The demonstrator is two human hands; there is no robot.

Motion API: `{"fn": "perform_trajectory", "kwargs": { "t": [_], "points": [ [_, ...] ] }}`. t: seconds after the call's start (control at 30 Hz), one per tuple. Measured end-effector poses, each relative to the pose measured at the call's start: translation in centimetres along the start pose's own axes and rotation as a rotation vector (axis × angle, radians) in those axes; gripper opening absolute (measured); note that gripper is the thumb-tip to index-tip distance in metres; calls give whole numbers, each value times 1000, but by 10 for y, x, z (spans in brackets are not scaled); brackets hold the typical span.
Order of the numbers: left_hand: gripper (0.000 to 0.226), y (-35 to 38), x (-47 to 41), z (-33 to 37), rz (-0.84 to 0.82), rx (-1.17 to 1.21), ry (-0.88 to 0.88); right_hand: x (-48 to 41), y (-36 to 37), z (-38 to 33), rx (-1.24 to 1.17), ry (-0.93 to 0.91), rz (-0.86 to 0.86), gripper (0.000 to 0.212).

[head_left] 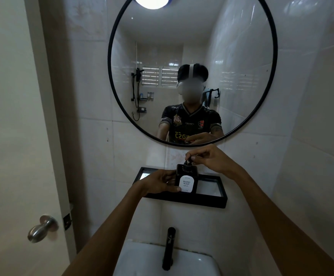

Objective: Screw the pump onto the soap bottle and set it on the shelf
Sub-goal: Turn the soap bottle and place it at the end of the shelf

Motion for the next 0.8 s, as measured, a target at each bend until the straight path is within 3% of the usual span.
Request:
{"fn": "perform_trajectory", "kwargs": {
  "t": [0.33,0.5,0.63,0.8],
  "points": [
    [68,0,-1,-3,9,14,-12,3,0,6,-24,30,-2,23],
    [68,-1,0,-3,18,22,-9,14,-7,15,-82,80,119,39],
    [71,-3,0,-4,47,40,-4,33,-17,27,-56,140,197,37],
    [77,-5,6,4,50,105,20,57,-10,50,19,273,101,44]
  ]
}}
Point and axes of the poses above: each hand's wrist, its own x-axis away from the middle knuckle, its own y-axis out of the palm, z = x × y, the point moved 8 cm from there along -x, towards the middle knuckle, and after that the axes turned 12 degrees about -y, right-handed, at the moved point
